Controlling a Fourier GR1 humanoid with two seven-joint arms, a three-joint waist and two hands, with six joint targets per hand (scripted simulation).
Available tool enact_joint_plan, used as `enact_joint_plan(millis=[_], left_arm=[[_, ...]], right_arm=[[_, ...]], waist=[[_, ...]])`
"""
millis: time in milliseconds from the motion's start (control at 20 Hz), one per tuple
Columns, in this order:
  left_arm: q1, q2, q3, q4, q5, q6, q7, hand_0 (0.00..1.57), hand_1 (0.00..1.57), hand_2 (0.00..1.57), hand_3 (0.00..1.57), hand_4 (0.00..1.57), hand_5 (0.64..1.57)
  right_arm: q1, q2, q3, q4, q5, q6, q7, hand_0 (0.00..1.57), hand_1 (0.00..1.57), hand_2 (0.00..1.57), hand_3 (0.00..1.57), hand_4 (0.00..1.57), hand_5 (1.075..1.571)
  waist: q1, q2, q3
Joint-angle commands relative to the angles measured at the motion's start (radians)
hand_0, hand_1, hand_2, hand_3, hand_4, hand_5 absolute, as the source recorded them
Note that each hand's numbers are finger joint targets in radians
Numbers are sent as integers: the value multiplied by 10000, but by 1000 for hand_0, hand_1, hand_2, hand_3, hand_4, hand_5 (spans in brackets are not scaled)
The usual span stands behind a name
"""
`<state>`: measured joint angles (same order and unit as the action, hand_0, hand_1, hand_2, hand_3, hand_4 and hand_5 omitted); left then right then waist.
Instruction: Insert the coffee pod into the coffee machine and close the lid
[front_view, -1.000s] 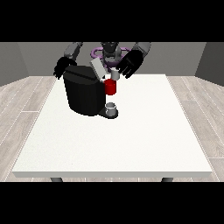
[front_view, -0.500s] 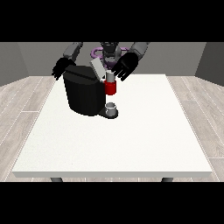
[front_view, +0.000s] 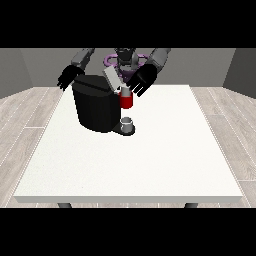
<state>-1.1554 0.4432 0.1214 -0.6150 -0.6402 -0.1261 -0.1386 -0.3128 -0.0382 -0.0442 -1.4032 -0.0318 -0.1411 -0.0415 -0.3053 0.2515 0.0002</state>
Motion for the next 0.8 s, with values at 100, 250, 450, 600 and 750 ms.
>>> enact_joint_plan(millis=[100, 250, 450, 600, 750], left_arm=[[-506, -171, 23, -72, -73, -35, 517, 1160, 1160, 1244, 1185, 506, 1571], [-9, -388, -236, -18, -280, 16, 270, 1185, 1185, 1250, 1184, 491, 1571], [-108, -115, -46, 257, -268, 9, 154, 1249, 1249, 1282, 1181, 480, 1571], [216, -305, -48, 299, -257, 81, 89, 1220, 1220, 1266, 1167, 481, 1571], [-301, 393, 282, 458, 10, -757, 139, 1211, 1211, 1239, 1123, 460, 1571]], right_arm=[[-295, -184, -354, 532, -223, 193, -431, 0, 0, 0, 0, 513, 1571], [164, 163, -103, 422, 49, -199, -491, 0, 0, 0, 0, 462, 1571], [-354, -1, -110, -101, -7, -253, 212, 0, 0, 0, 0, 448, 1571], [181, 63, 66, -95, 36, -65, -152, 0, 0, 0, 0, 443, 1571], [167, -197, -185, -229, -245, 153, 120, 0, 0, 0, 0, 446, 1571]], waist=[[158, 234, 3], [252, -43, 1], [82, 177, -3], [58, 23, -2], [-137, 9, -1]])
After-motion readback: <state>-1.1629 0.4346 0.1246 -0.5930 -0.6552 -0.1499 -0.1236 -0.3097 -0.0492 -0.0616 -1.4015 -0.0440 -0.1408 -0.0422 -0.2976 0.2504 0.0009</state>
